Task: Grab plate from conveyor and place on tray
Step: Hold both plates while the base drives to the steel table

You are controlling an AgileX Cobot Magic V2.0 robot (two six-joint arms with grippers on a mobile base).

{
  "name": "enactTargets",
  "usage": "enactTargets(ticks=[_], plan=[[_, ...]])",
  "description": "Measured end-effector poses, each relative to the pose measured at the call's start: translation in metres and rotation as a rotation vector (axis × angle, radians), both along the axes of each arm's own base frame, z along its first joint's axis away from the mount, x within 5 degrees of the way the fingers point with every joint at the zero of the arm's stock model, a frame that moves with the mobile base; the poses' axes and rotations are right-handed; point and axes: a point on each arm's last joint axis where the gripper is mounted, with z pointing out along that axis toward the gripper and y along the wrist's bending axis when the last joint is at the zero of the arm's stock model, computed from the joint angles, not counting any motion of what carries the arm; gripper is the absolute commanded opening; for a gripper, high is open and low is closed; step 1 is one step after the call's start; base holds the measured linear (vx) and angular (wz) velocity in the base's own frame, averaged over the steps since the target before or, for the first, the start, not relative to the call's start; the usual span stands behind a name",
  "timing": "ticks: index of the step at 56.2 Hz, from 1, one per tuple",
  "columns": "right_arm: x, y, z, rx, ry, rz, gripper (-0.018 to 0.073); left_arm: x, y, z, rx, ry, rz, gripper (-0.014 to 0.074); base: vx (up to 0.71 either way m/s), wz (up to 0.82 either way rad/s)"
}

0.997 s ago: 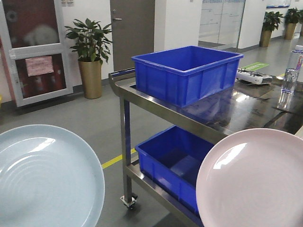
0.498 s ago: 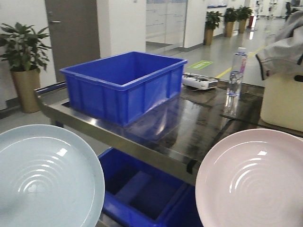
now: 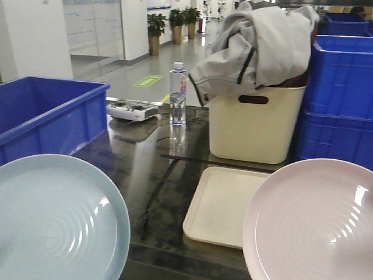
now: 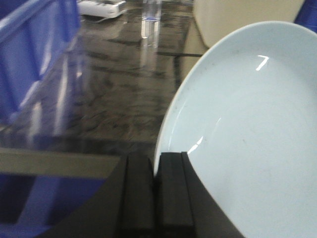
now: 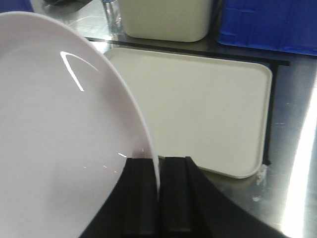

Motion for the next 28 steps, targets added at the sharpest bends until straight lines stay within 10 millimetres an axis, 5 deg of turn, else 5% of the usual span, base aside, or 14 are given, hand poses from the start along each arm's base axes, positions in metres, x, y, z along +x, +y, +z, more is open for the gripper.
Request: enactTargets(ticks=[28], plan=[[0.0, 0.0, 0.0, 0.0, 0.0, 0.0, -0.001, 0.0, 0.0, 0.0, 0.0, 0.0, 0.0, -0.0006, 0.17, -0.36]])
